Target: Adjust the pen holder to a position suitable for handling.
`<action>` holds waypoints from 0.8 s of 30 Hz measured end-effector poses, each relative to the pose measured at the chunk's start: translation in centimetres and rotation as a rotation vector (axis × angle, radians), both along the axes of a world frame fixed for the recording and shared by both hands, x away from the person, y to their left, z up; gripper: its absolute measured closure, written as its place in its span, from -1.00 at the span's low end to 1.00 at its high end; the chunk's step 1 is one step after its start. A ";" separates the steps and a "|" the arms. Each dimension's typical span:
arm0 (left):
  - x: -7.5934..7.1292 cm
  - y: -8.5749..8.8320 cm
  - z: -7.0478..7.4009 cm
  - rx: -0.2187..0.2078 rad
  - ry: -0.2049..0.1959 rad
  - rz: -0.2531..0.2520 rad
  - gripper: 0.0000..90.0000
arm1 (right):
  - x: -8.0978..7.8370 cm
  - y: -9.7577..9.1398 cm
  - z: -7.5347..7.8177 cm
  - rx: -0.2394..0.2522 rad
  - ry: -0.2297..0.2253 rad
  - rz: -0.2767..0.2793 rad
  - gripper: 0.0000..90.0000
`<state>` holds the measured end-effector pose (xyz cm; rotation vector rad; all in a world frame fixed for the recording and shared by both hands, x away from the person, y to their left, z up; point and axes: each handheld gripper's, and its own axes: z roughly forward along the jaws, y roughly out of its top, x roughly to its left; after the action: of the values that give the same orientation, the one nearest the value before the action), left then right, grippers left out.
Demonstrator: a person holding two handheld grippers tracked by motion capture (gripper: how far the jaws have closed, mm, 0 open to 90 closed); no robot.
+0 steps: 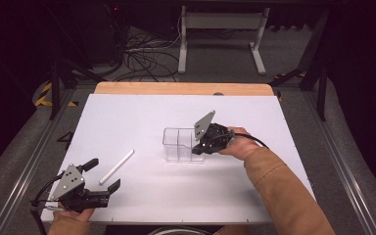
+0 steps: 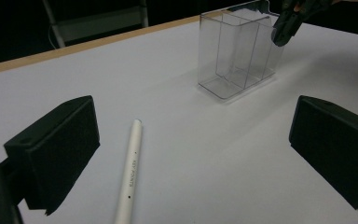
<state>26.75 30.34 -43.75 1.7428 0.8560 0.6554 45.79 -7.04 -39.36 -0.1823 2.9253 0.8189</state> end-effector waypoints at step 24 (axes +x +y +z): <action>0.1 -0.2 0.0 0.004 -0.001 -0.002 -0.95 | -0.7 0.0 -0.7 0.009 0.001 0.007 0.93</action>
<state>26.86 30.16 -43.78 1.7472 0.8525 0.6566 45.11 -7.05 -40.11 -0.1921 2.9229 0.8330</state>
